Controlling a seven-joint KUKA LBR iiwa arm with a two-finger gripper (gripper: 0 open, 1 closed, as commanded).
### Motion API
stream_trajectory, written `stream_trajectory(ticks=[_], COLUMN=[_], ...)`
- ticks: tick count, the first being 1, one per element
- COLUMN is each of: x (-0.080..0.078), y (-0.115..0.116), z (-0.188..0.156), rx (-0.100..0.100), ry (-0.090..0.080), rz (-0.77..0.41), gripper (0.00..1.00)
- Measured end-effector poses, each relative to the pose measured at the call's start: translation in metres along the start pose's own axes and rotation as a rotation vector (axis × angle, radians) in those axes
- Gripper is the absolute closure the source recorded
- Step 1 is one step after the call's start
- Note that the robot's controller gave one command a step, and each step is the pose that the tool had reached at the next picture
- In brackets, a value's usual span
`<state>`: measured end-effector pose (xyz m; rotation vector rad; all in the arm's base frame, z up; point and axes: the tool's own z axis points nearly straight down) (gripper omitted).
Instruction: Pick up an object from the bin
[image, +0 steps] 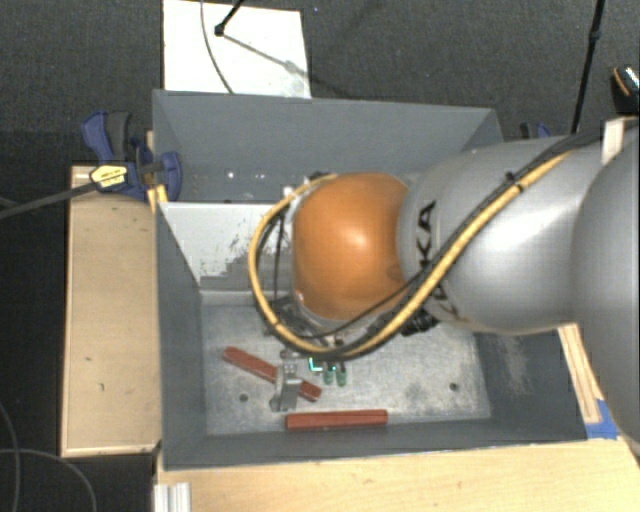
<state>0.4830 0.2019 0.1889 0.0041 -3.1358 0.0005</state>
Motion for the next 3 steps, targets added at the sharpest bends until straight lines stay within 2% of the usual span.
stream_trajectory(ticks=[1, 2, 3], x=[-0.011, -0.012, -0.003], y=[-0.069, -0.067, -0.066], z=[0.121, 0.119, -0.053], rx=[0.0, -0.002, -0.005], ry=[-0.004, -0.007, -0.015], rz=[0.184, 0.186, 0.205], gripper=[0.0, 1.0, 1.0])
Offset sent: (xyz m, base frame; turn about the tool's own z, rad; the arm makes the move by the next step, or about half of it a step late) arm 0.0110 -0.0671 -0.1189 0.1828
